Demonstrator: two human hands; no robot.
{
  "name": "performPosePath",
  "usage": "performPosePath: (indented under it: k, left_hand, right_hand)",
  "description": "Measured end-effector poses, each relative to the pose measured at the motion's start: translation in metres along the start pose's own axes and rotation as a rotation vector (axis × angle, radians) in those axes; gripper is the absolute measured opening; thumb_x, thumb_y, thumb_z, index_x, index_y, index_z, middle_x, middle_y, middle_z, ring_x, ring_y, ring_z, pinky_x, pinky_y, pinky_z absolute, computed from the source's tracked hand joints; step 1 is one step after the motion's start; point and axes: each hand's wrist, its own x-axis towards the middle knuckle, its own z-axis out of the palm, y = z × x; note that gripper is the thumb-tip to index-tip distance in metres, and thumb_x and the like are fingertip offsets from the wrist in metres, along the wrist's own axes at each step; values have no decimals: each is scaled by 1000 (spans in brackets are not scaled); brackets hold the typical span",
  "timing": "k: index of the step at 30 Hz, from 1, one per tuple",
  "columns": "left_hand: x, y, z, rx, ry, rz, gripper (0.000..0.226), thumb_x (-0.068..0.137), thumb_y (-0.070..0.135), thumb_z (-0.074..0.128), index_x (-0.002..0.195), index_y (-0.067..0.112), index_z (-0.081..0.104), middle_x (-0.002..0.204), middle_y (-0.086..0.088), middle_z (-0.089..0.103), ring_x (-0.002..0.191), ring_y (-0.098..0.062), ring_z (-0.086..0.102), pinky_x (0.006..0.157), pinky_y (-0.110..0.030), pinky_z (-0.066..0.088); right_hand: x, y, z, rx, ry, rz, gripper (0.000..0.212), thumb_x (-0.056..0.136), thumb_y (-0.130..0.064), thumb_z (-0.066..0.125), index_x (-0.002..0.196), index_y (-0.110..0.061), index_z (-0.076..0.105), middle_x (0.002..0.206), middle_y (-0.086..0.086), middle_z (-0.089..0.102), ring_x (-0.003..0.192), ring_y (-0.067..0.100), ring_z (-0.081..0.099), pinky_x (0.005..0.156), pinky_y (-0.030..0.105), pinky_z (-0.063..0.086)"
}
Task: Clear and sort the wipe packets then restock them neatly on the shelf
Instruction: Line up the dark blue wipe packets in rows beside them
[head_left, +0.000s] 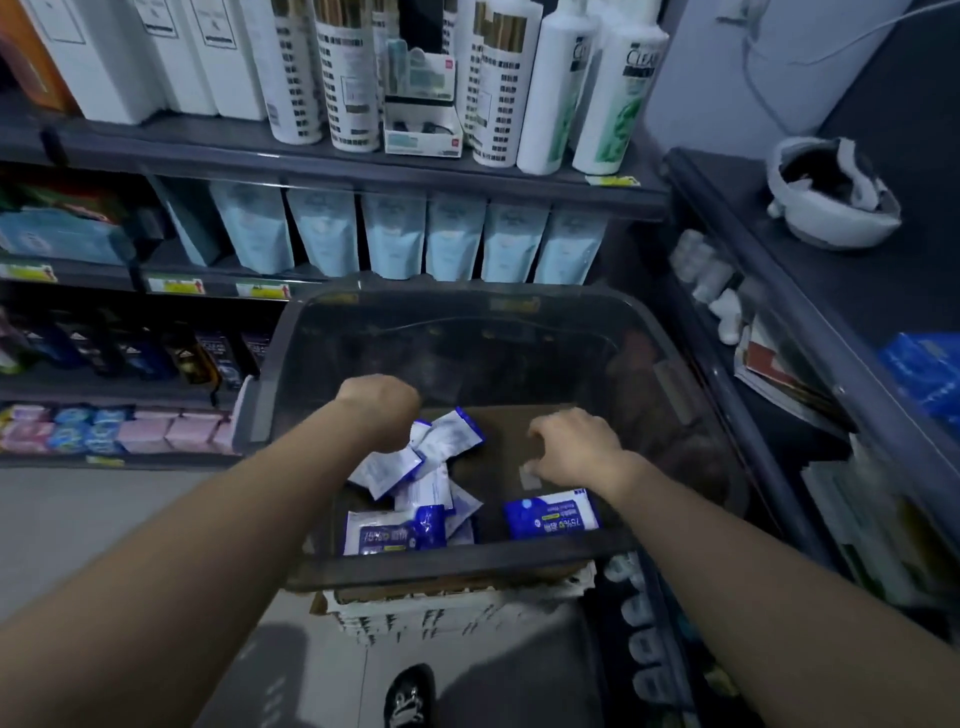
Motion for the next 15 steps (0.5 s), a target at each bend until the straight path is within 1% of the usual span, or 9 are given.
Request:
performPosePath:
  k: [3, 6, 8, 9, 10, 11, 12, 13, 15]
  left_hand:
    - [25, -5, 19, -38, -134, 14, 31, 88, 31, 59, 116, 17, 61, 121, -4, 62, 110, -24, 60, 81, -33, 48]
    - [47, -7, 47, -81, -298, 35, 47, 88, 46, 58, 123, 15, 59, 126, -5, 59, 114, -22, 56, 91, -30, 47]
    - [61, -8, 67, -158, -378, 18, 62, 83, 56, 60, 129, 14, 55, 131, -6, 57, 116, -22, 54, 98, -33, 46]
    - [66, -7, 76, -224, -415, -20, 77, 80, 59, 62, 137, 11, 46, 137, -8, 52, 121, -23, 51, 100, -34, 44]
    - [69, -5, 84, -286, -452, -71, 97, 76, 62, 65, 147, 6, 29, 145, -13, 42, 127, -26, 46, 104, -35, 41]
    - [71, -4, 91, -332, -492, -119, 115, 73, 65, 67, 151, 3, 10, 153, -18, 27, 135, -31, 38, 108, -38, 37]
    - [72, -2, 96, -357, -518, -149, 126, 70, 67, 68, 150, 2, -5, 157, -23, 11, 140, -35, 28, 112, -40, 32]
    - [73, 0, 101, -358, -520, -168, 132, 68, 67, 69, 149, 4, -13, 157, -25, 0, 143, -38, 21, 114, -42, 28]
    - [77, 1, 111, -336, -473, -196, 133, 67, 66, 71, 150, 7, -16, 156, -27, -7, 142, -43, 19, 113, -45, 29]
  right_hand:
    - [26, 3, 11, 9, -119, -3, 46, 85, -44, 62, 125, -22, 58, 128, 3, 60, 120, 26, 52, 94, 36, 44]
    - [51, 1, 22, 14, -213, -46, 52, 84, -49, 63, 127, -21, 56, 129, 3, 57, 120, 26, 51, 94, 37, 45]
    - [69, -5, 29, 3, -243, -85, 56, 82, -50, 64, 129, -21, 53, 131, 4, 55, 121, 26, 50, 94, 37, 45]
    - [77, -9, 32, 3, -250, -112, 58, 82, -50, 66, 130, -21, 52, 131, 5, 54, 122, 27, 49, 95, 38, 45]
    - [85, -13, 37, 5, -252, -144, 60, 80, -49, 68, 130, -20, 52, 130, 6, 53, 121, 27, 49, 95, 38, 45]
    - [93, -17, 42, 2, -254, -180, 59, 79, -47, 69, 129, -19, 52, 130, 6, 52, 121, 27, 49, 94, 37, 44]
    - [99, -22, 47, -7, -255, -222, 58, 79, -43, 71, 127, -19, 51, 130, 7, 51, 121, 27, 48, 93, 37, 44]
    - [106, -27, 53, -16, -249, -268, 57, 79, -39, 71, 127, -18, 49, 131, 7, 49, 121, 27, 48, 93, 37, 43]
    - [116, -38, 66, -41, -233, -372, 58, 80, -28, 69, 132, -18, 45, 138, 6, 43, 127, 26, 43, 97, 38, 40]
